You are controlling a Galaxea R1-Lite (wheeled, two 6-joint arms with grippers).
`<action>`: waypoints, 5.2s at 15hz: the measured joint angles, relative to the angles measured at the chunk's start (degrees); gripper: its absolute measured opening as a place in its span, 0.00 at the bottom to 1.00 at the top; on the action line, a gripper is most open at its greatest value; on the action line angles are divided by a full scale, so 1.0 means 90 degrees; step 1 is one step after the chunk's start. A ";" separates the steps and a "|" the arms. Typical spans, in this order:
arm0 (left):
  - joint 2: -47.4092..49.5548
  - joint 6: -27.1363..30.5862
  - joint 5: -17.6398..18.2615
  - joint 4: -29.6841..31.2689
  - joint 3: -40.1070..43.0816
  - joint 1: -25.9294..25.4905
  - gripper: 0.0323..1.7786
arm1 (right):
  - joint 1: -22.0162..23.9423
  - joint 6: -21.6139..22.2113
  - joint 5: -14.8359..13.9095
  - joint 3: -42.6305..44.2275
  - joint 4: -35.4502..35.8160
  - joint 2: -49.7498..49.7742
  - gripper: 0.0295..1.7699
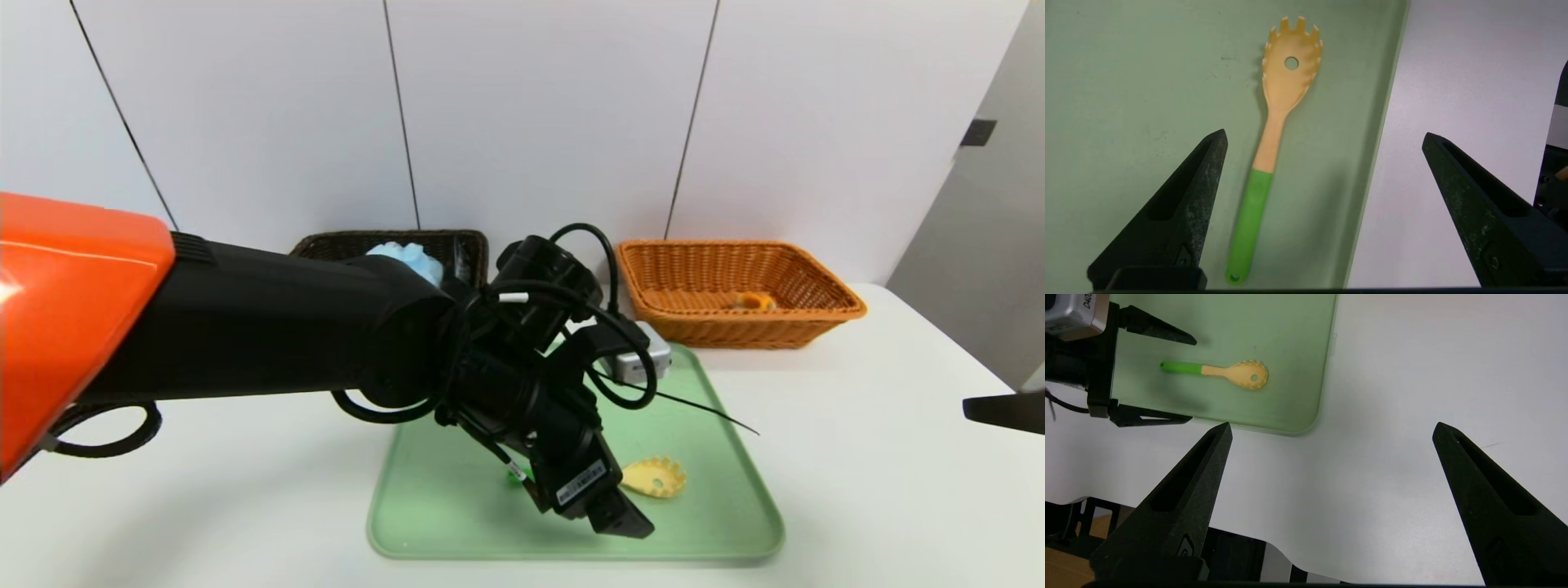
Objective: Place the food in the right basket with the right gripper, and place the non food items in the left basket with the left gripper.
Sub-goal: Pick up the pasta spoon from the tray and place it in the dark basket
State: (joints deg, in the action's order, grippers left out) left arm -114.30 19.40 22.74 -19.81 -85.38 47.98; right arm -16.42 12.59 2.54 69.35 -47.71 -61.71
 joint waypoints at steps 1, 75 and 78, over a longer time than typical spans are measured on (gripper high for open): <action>-0.0087 0.0037 0.0116 -0.0004 -0.0060 -0.0077 0.95 | 0.0003 0.0000 -0.0001 -0.0016 0.0001 0.0003 0.96; -0.0252 0.0225 -0.0920 0.0034 -0.0083 -0.0107 0.02 | 0.0061 0.0192 -0.0001 -0.0366 0.0037 0.0137 0.96; 0.0251 0.0154 -0.0935 0.0039 -0.0187 -0.0148 0.02 | 0.0095 0.0242 0.0008 -0.0371 0.0038 0.0144 0.96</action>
State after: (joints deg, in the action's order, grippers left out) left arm -112.04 20.78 14.32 -19.46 -87.07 46.65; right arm -15.57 14.77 2.61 66.01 -47.37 -60.42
